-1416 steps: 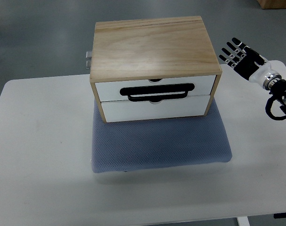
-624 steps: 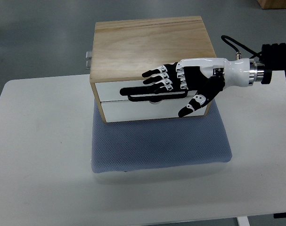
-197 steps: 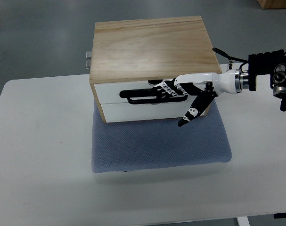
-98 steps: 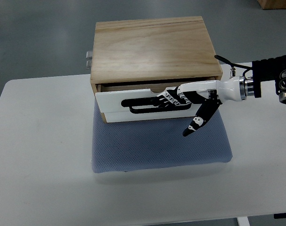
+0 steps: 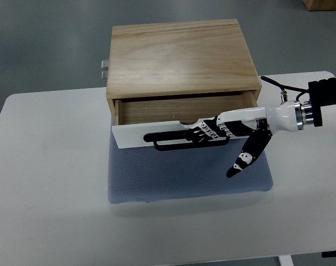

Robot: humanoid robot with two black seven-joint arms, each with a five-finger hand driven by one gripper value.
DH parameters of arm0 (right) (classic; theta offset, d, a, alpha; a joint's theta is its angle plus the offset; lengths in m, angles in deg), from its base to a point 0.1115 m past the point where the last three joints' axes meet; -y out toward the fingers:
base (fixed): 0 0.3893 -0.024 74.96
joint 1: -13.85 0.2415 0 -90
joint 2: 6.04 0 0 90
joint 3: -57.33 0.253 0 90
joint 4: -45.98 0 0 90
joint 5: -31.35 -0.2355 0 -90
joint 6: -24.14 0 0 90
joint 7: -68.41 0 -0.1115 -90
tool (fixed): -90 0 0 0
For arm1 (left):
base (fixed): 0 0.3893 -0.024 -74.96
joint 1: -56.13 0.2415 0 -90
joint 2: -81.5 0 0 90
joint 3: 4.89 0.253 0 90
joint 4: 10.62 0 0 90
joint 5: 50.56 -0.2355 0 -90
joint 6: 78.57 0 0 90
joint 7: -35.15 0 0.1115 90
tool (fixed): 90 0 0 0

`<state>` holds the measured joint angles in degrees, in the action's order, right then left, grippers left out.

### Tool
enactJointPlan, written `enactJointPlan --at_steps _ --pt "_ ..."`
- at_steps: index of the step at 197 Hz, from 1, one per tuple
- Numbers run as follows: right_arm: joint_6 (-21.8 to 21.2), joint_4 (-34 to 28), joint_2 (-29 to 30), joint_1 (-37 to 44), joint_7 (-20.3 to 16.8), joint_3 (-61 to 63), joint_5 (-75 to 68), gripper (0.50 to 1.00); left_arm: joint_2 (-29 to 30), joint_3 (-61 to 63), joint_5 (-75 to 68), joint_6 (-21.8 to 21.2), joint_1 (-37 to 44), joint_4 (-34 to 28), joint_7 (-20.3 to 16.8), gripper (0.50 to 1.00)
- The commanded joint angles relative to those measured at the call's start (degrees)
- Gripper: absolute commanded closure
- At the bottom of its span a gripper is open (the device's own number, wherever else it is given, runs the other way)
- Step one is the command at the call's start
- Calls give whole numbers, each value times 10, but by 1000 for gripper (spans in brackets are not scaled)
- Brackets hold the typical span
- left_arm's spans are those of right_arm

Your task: Open wood drawer with right hand

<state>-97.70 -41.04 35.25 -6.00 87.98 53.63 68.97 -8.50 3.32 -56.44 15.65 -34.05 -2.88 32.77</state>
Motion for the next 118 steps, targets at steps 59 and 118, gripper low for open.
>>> enactJointPlan --at_steps 59,118 --pt "-1 -47 -25 -3 1 4 -1 546 0 0 0 0 0 0 0 500" --pt "-32 -65 -62 -2 1 40 -25 546 0 1 0 0 0 0 0 500"
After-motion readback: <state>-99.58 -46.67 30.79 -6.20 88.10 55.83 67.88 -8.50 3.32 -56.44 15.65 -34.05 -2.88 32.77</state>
